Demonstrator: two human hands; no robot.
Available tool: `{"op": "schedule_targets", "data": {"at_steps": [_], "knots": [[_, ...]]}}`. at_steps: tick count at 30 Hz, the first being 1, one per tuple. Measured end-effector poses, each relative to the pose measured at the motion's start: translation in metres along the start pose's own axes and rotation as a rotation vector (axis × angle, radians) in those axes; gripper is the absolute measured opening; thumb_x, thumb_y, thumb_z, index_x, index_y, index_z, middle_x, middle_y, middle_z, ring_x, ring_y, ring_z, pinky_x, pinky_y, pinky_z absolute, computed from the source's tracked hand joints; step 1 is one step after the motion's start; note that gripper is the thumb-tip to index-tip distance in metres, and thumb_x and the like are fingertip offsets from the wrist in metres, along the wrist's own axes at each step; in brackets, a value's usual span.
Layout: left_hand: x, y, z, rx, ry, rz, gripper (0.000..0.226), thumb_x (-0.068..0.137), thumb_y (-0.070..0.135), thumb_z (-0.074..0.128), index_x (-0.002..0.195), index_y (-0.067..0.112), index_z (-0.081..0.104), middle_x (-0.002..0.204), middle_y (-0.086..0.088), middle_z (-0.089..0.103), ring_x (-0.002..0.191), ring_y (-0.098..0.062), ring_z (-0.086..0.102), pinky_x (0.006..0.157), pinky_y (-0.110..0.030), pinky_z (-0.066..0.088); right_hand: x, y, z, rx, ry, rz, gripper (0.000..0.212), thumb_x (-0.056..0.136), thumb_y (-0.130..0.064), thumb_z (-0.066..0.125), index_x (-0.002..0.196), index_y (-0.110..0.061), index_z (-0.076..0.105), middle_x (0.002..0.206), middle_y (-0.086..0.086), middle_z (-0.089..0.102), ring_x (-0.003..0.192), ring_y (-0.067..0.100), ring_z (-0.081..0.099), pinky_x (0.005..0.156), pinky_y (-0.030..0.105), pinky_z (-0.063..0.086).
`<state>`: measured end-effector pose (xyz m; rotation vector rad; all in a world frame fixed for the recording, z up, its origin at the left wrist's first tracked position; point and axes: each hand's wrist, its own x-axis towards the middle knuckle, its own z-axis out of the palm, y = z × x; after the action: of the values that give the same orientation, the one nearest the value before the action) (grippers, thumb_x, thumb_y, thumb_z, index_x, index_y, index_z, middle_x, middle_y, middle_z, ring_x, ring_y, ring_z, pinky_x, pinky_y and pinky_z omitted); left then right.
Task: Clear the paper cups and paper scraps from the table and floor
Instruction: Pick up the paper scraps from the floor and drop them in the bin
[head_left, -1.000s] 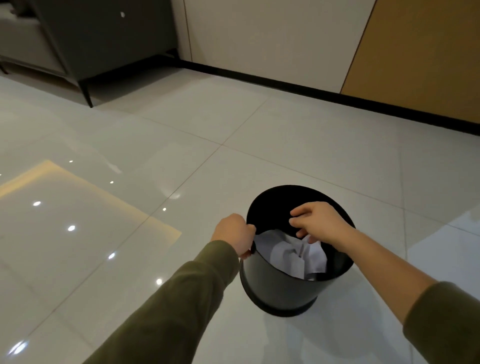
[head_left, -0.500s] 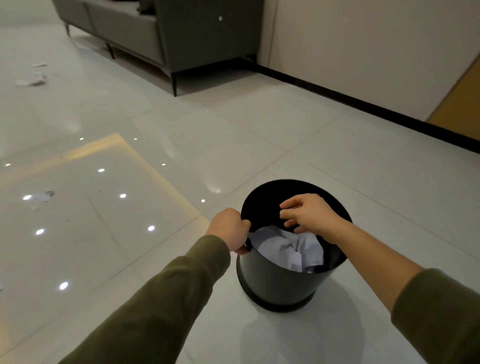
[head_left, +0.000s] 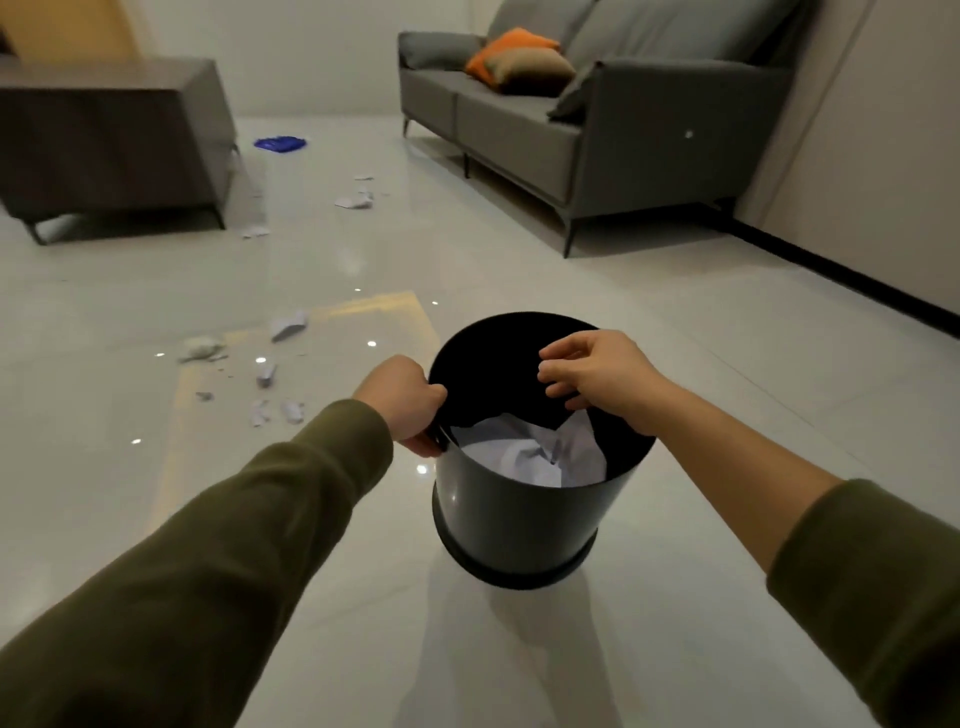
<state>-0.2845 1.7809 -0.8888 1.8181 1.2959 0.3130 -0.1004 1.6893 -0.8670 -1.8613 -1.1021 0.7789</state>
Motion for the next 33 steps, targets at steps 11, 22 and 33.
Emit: {"op": "schedule_targets", "data": {"at_steps": [11, 22, 33], "knots": [[-0.031, -0.133, -0.242, -0.158, 0.392, -0.182, 0.028, 0.091, 0.009, 0.043, 0.084, -0.009, 0.063, 0.063, -0.023, 0.068, 0.056, -0.032, 0.069, 0.063, -0.035, 0.060, 0.053, -0.177, 0.226, 0.019, -0.314, -0.246, 0.012, 0.087, -0.014, 0.063, 0.099, -0.013, 0.064, 0.079, 0.001, 0.066, 0.066, 0.010, 0.064, 0.056, 0.017, 0.053], [-0.154, -0.254, -0.326, -0.310, 0.910, -0.490, 0.026, 0.089, 0.007, 0.045, 0.084, -0.012, 0.062, 0.066, -0.026, 0.067, 0.057, -0.033, 0.069, 0.069, -0.041, 0.059, 0.020, -0.273, 0.425, 0.014, -0.820, -0.506, 0.012, 0.088, -0.012, 0.062, 0.100, -0.012, 0.063, 0.078, 0.003, 0.066, 0.064, 0.010, 0.062, 0.058, 0.022, 0.055], [-0.336, -0.315, -0.324, -0.300, 1.289, -0.827, 0.024, 0.089, 0.007, 0.044, 0.085, -0.010, 0.061, 0.065, -0.025, 0.068, 0.057, -0.033, 0.069, 0.074, -0.043, 0.058, -0.120, -0.305, 0.549, 0.048, -1.256, -0.674, 0.007, 0.089, -0.013, 0.060, 0.096, -0.014, 0.063, 0.083, 0.004, 0.067, 0.070, 0.013, 0.065, 0.062, 0.024, 0.056]]}}
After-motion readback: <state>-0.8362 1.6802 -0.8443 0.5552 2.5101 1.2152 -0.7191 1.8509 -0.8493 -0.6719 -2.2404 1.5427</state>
